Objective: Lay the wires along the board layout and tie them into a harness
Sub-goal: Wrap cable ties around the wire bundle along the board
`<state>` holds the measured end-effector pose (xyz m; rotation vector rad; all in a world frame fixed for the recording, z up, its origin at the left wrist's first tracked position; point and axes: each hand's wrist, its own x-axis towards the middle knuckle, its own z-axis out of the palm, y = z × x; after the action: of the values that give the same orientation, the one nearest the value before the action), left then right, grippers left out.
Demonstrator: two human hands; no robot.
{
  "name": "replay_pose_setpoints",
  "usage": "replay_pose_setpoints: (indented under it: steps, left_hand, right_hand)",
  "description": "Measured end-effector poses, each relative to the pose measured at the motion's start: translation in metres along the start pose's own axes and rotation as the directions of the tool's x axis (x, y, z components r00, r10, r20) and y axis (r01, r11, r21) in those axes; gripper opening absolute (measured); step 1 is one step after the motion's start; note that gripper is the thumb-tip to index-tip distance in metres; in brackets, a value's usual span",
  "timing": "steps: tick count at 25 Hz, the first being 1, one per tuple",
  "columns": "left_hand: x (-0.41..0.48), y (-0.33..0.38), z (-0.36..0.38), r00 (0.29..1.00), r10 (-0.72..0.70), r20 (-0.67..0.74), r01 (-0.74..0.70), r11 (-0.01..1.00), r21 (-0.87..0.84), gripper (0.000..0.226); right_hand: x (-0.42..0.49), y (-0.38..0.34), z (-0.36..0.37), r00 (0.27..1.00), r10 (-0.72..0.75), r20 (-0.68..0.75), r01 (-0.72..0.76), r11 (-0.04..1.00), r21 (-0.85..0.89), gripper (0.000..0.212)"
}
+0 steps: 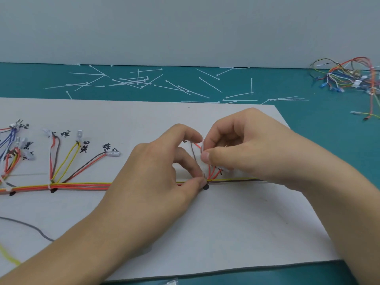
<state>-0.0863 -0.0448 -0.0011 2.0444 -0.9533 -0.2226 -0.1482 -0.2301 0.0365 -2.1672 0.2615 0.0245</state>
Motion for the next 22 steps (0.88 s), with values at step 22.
replay_pose_setpoints:
  steps: [22]
  left_hand:
    - [0.007,-0.031,-0.077,0.983,0.182,0.022,-0.180,0.936,0.304,0.039]
  right_hand:
    - [-0.009,-0.006,0.005,0.994,-0.056,0.091,0.087,0.916,-0.391,0.012]
